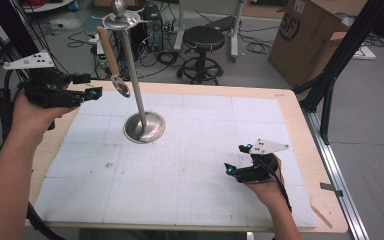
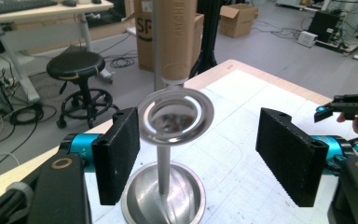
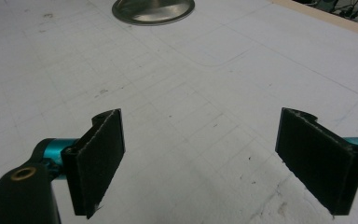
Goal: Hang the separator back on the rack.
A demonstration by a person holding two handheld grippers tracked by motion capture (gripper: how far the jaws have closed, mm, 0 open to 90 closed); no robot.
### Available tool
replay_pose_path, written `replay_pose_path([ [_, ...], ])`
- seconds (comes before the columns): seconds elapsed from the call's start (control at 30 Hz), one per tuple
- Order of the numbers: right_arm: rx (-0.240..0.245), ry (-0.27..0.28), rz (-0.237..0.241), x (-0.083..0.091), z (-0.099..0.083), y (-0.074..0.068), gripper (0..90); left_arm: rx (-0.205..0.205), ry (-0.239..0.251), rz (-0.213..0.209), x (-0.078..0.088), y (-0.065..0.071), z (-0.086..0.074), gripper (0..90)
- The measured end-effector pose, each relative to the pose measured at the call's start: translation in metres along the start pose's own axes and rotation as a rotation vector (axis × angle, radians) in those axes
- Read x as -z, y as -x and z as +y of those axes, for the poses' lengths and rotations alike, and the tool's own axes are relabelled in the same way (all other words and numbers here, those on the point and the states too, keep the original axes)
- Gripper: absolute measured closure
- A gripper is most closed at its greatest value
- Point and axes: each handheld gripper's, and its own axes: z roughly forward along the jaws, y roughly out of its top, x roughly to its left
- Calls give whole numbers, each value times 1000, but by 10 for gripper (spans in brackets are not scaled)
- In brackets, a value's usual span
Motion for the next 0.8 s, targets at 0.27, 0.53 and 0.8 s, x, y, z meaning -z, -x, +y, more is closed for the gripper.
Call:
replay_pose_path([
  [0.27,-2,-2,0,0,0,0,143,-18,-26,-50,-4,9,-6,249],
  [0.53,3,-2,1,0,0,0,143,-27,-63,-88,-11,17,-15,205],
  [0.8,6,-4,-1,-1,0,0,143,-31,-67,-111,-18,24,-26,145],
])
